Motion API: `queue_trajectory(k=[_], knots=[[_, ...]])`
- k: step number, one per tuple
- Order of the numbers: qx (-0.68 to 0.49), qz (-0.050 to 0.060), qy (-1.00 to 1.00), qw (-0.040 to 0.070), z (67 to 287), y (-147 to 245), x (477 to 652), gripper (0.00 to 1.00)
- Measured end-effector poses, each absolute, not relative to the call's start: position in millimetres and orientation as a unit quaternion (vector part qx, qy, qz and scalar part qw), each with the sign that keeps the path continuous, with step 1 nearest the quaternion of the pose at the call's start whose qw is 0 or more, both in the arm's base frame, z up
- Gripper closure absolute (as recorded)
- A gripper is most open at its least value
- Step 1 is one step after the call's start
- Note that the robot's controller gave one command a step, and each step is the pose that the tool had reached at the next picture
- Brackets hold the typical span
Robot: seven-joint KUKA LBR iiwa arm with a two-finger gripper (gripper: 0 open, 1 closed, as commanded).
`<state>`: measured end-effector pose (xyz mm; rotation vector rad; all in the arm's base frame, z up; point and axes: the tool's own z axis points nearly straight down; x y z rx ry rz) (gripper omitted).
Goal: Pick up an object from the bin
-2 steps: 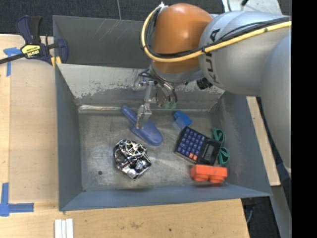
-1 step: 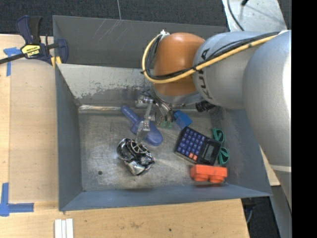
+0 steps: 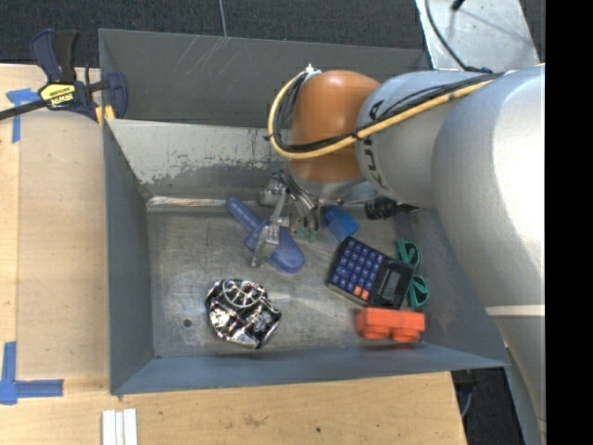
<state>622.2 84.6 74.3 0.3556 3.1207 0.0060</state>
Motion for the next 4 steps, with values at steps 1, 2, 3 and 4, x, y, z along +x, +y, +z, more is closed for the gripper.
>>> queue_trajectory(k=[1,2,3,4], knots=[[0.113,0.001,0.994,0.001,75.0,84.7,622.1,0.0],[0.112,0.001,0.994,0.0,76.2,85.3,622.7,0.0],[0.113,0.002,0.994,0.006,78.8,84.6,625.6,1.0],[0.113,0.002,0.994,0.006,78.8,84.6,625.6,1.0]])
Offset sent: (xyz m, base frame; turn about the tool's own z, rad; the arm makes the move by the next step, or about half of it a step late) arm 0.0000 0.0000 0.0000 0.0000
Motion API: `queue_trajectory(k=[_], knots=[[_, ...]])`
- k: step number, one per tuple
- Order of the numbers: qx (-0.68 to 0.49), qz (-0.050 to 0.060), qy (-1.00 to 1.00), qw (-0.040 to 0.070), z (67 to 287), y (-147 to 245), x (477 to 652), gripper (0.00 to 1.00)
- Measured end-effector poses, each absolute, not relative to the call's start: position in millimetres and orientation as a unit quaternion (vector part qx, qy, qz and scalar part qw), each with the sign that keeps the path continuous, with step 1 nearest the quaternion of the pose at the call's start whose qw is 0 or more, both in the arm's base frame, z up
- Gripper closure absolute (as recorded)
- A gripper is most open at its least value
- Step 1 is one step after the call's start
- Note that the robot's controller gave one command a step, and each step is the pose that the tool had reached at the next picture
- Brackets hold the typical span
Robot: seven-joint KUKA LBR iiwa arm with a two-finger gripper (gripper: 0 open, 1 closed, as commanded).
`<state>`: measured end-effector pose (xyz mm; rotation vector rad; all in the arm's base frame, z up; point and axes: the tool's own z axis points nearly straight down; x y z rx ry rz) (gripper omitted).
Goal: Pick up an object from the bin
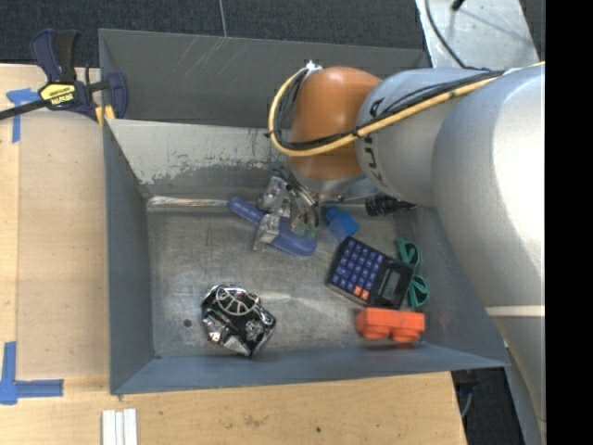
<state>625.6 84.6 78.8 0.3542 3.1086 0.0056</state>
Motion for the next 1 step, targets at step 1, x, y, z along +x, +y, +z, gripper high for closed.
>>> queue_trajectory(k=[1], knots=[[0.113,0.001,0.994,0.002,83.0,84.2,623.4,1.0]])
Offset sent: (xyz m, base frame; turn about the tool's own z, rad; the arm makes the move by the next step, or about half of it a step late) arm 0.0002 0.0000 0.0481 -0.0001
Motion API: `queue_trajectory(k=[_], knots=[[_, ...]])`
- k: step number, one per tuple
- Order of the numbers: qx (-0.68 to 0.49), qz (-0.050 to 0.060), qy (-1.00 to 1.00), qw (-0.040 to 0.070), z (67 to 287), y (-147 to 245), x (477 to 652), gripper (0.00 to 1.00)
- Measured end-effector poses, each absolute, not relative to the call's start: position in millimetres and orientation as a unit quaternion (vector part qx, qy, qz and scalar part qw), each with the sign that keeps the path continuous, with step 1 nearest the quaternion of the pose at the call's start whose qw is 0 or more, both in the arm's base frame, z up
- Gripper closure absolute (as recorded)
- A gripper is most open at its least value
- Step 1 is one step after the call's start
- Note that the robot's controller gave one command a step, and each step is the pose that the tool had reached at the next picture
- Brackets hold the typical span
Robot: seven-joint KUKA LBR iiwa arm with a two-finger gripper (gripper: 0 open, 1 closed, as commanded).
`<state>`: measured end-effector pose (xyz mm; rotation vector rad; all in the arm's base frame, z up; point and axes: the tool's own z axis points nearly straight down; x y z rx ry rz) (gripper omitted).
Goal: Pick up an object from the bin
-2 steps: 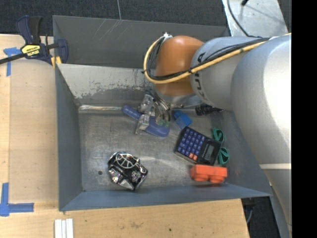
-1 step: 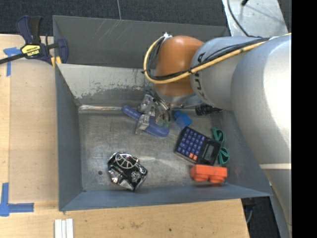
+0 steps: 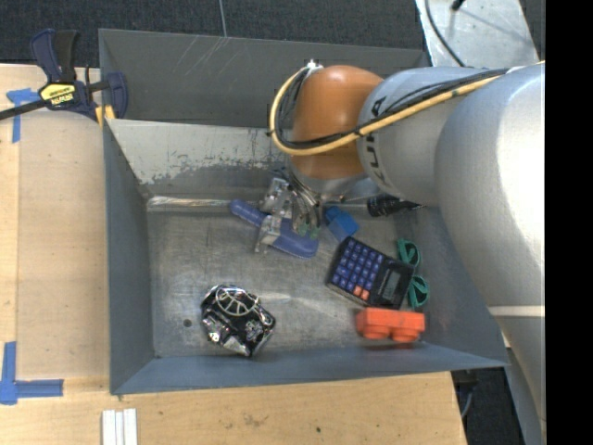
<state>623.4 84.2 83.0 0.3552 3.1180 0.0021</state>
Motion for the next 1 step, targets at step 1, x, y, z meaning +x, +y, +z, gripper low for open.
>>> queue_trajectory(k=[1], knots=[[0.114,0.0,0.994,-0.002,103.0,83.9,622.4,1.0]])
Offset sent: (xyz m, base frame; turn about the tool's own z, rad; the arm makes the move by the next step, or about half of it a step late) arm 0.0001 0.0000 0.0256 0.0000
